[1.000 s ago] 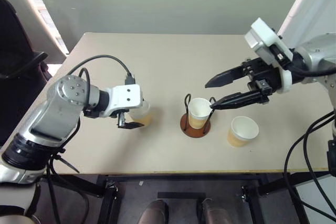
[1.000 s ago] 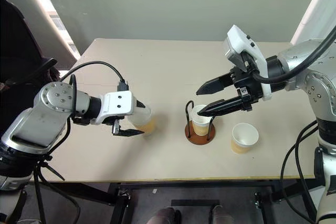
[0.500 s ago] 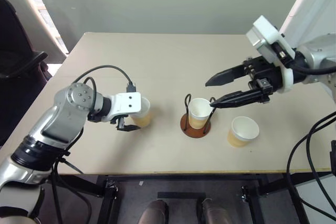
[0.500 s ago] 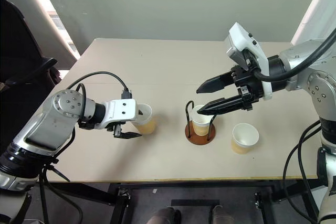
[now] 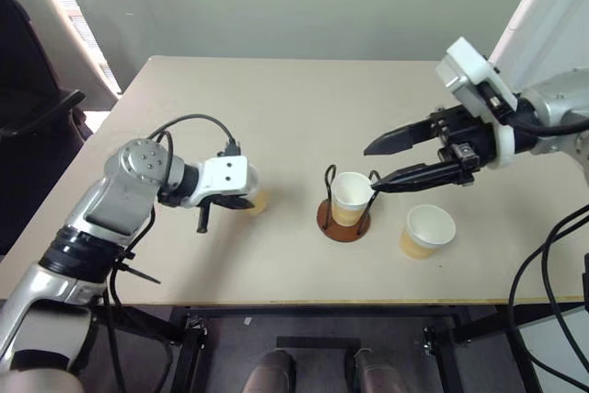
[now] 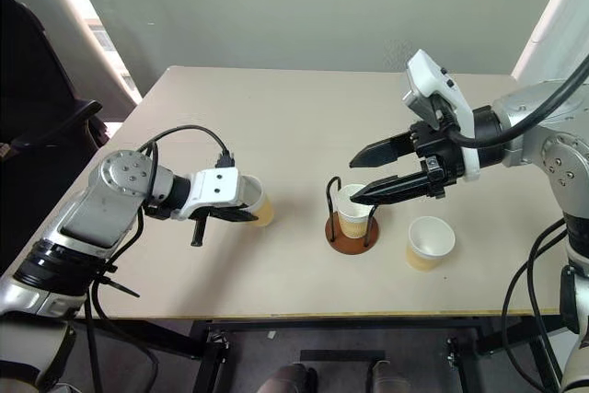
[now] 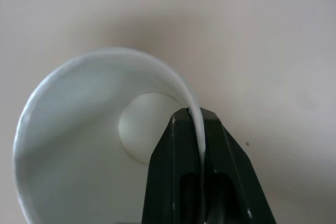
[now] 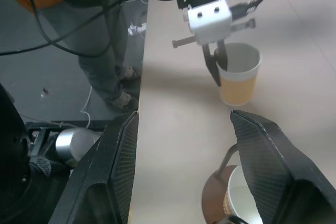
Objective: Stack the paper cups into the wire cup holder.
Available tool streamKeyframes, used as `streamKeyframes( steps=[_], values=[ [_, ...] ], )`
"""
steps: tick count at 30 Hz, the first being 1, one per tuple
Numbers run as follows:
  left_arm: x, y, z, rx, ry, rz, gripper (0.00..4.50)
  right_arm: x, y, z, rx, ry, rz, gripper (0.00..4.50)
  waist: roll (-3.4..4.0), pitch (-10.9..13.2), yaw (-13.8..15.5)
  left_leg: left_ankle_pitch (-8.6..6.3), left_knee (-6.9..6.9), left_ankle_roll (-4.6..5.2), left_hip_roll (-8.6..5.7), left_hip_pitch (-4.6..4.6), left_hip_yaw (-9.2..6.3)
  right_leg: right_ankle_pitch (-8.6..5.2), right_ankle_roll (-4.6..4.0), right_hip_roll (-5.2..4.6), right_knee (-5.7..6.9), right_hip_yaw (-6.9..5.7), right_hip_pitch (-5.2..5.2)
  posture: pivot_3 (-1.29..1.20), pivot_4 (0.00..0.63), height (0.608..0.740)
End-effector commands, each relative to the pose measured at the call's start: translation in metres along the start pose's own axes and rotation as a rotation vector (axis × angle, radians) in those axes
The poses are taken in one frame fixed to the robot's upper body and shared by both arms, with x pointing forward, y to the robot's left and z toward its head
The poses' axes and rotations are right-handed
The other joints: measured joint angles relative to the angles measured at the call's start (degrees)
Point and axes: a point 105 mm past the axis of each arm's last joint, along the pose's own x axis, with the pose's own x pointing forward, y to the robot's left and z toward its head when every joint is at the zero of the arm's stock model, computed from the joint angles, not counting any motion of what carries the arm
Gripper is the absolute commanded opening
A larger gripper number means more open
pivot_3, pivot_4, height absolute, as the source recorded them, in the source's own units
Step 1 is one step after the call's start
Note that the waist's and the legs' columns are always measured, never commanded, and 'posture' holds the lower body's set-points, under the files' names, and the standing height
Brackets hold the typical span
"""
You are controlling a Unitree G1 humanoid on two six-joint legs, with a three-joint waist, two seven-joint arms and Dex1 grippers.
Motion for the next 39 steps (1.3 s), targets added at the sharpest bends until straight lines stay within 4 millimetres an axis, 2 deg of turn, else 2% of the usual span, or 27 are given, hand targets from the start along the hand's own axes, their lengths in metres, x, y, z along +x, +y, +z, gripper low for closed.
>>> streamKeyframes(
  steps=[1,4,8,11,16,20,27,33,39],
  values=[
    [-0.019,0.013,0.029,0.032,-0.113,0.019,0.05,-0.008,0.006,0.009,-0.051,-0.021,-0.028,2.87,0.0,0.0,0.0,0.0,0.0,0.0,0.0,0.0,0.0,0.0,0.01,0.0,0.0,-0.01,0.0,0.0,0.15,0.74],
    [-0.029,0.021,0.048,0.041,-0.181,0.004,0.05,-0.012,0.001,0.007,-0.058,-0.016,-0.067,2.87,0.0,0.0,0.03,0.0,0.0,0.0,0.01,-0.01,-0.01,0.03,0.05,0.0,0.01,-0.02,0.0,0.0,0.15,0.74],
    [-0.044,0.03,0.089,0.108,-0.301,-0.042,0.05,-0.018,-0.004,-0.001,-0.035,0.015,-0.109,2.87,-0.01,0.0,0.25,0.0,0.05,0.04,0.0,-0.06,-0.02,0.08,0.13,-0.01,-0.04,-0.02,0.02,0.0,0.15,0.74],
    [-0.051,0.028,0.124,0.189,-0.396,-0.12,0.05,-0.019,-0.005,-0.006,-0.01,0.022,-0.125,2.87,-0.01,0.0,0.23,-0.05,0.09,0.12,-0.01,-0.06,-0.01,0.11,0.18,-0.02,-0.13,0.0,0.06,0.0,0.15,0.74],
    [-0.049,0.03,0.151,0.251,-0.455,-0.209,0.05,-0.022,-0.004,-0.009,-0.015,0.034,-0.152,2.87,0.0,0.0,0.22,-0.11,0.15,0.22,0.01,-0.1,0.02,0.24,0.4,-0.03,-0.2,0.0,0.09,0.0,0.15,0.74],
    [-0.037,0.033,0.158,0.291,-0.443,-0.251,0.05,-0.03,0.0,-0.014,-0.018,0.072,-0.186,2.87,0.0,0.0,0.31,-0.13,0.14,0.25,0.01,-0.1,0.03,0.38,0.7,-0.04,-0.22,0.01,0.1,0.0,0.15,0.74],
    [-0.009,0.033,0.168,0.347,-0.433,-0.339,0.05,-0.061,0.002,-0.019,-0.044,0.157,-0.352,2.87,0.0,0.0,0.91,-0.28,0.45,0.43,0.0,-0.32,0.01,0.46,1.04,-0.05,-0.27,0.0,0.11,0.0,0.15,0.74],
    [0.01,0.032,0.174,0.383,-0.426,-0.393,0.05,-0.071,0.009,-0.015,-0.049,0.162,-0.417,2.87,0.0,0.0,1.0,-0.47,0.79,0.52,-0.03,-0.49,0.1,0.42,1.28,-0.07,-0.3,0.04,0.11,0.0,0.15,0.74],
    [0.031,0.03,0.174,0.424,-0.385,-0.432,0.05,-0.072,0.015,-0.012,-0.047,0.154,-0.448,2.87,0.0,0.01,1.16,-0.47,0.86,0.51,-0.08,-0.52,0.26,0.33,1.56,-0.14,-0.34,0.11,0.13,0.0,0.15,0.74]
  ],
)
